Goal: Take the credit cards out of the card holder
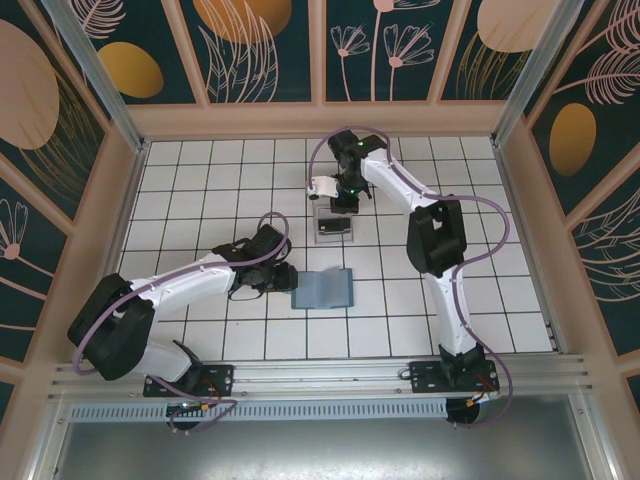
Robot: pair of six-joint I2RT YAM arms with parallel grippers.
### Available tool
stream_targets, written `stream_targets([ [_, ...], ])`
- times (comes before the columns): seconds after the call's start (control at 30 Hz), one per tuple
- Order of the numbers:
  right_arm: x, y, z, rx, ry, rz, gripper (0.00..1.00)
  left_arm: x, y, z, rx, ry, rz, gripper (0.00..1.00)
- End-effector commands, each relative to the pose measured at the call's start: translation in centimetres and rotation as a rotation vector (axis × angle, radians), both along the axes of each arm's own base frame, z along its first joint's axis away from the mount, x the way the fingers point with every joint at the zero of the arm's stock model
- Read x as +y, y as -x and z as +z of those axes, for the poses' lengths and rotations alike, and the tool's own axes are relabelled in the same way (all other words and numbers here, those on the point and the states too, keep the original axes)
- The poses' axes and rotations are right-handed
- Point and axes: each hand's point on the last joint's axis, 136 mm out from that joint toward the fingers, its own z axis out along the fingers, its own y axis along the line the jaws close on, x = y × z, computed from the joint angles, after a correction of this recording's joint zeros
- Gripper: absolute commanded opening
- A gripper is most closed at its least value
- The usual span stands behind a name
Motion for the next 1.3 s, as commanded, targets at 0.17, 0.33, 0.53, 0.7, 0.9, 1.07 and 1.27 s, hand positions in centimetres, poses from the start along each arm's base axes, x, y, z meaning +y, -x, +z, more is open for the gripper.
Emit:
stream_targets([
  [0.17, 0.9, 0.6, -0.7, 0.026, -0.001, 0.037, 0.0, 0.5, -0.1, 0.5, -0.007, -0.01, 0.019, 0.34],
  [0.33, 1.0, -0.3, -0.2, -0.018, 0.003, 0.024, 0.1, 0.5, -0.3, 0.7, -0.016, -0.012, 0.02, 0.34],
  [0.53, 1.3, -1.3, 1.9, -0.096, -0.03, 0.013, 0.18, 0.6, -0.3, 0.8, -0.023, -0.017, 0.018, 0.34],
  [0.7, 1.4, -2.4, 3.3, -0.163, -0.043, -0.017, 0.22, 0.7, -0.3, 0.8, -0.028, -0.019, 0.019, 0.34],
  [0.9, 0.9, -5.0, 5.5, -0.285, -0.071, -0.125, 0.26, 0.9, -0.8, 1.1, -0.052, -0.027, 0.03, 0.35],
  [1.07, 0.2, -6.0, 8.3, -0.344, -0.162, -0.247, 0.4, 1.9, -2.3, 1.7, -0.1, -0.041, 0.08, 0.43],
  [1.27, -2.2, -4.7, 10.0, -0.39, -0.264, -0.389, 0.79, 3.4, -5.3, 3.7, -0.204, -0.045, 0.157, 0.9],
])
